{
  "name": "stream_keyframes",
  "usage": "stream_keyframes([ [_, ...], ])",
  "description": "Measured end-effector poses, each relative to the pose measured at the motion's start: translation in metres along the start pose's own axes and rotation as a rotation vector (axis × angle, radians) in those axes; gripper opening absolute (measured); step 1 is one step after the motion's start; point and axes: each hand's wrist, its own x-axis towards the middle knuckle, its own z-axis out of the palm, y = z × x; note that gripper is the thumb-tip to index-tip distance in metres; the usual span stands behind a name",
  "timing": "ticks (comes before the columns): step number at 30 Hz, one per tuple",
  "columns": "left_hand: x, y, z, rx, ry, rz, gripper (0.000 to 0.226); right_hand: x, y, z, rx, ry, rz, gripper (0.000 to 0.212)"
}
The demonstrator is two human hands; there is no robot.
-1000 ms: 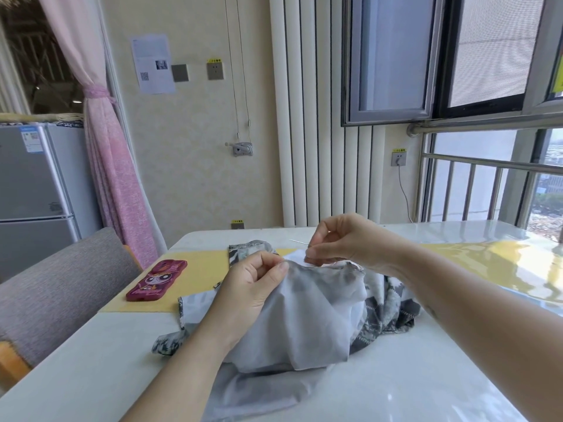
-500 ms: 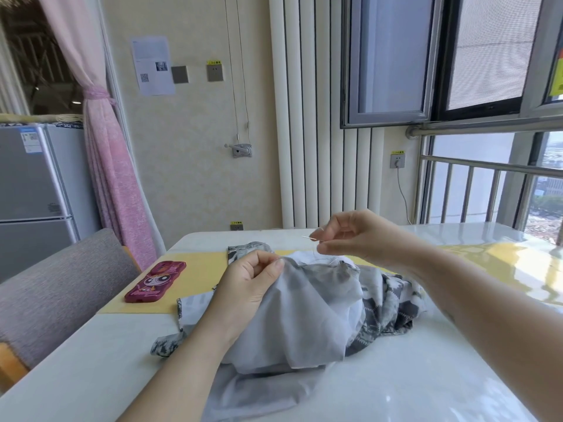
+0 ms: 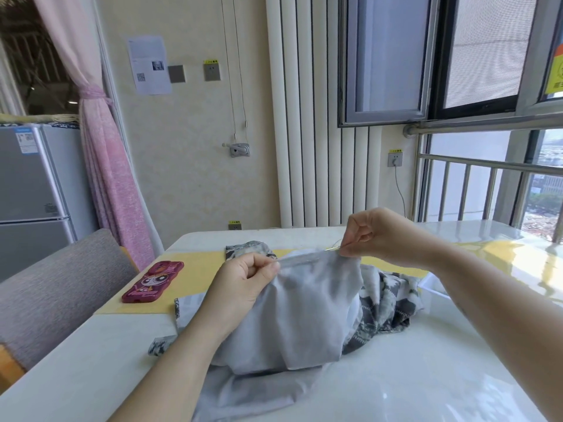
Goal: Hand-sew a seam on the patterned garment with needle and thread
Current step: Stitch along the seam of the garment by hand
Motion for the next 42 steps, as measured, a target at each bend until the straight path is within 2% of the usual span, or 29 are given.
stream_keyframes([
  [9,-0.009,0.004,0.009,0.175,-0.139,0.006,0.013,-0.006,0.012,-0.01,-0.108,-0.109,0.147,0.009],
  [12,-0.009,0.004,0.009,0.181,-0.132,0.023,0.011,-0.005,-0.004,-0.007,0.04,-0.037,0.084,0.009],
  [14,-0.009,0.004,0.008,0.178,-0.132,0.022,0.01,-0.004,-0.019,0.001,0.08,-0.089,0.022,0.009],
  [17,-0.01,0.006,0.008,0.167,-0.119,0.021,0.009,-0.002,-0.031,0.022,-0.014,-0.18,-0.027,0.014],
  [22,-0.011,0.008,0.006,0.18,-0.112,0.043,0.012,0.002,-0.028,0.035,-0.069,-0.175,-0.019,0.014],
  [30,-0.017,0.01,0.007,0.338,-0.095,0.115,0.013,-0.003,-0.025,0.028,-0.056,-0.196,-0.004,0.015],
  [36,-0.018,0.014,0.011,0.358,-0.106,0.07,0.015,-0.005,-0.024,0.026,-0.068,-0.214,-0.012,0.013],
  [42,-0.021,0.018,0.011,0.398,-0.08,0.128,0.019,-0.007,-0.023,0.027,-0.044,-0.205,-0.035,0.011],
])
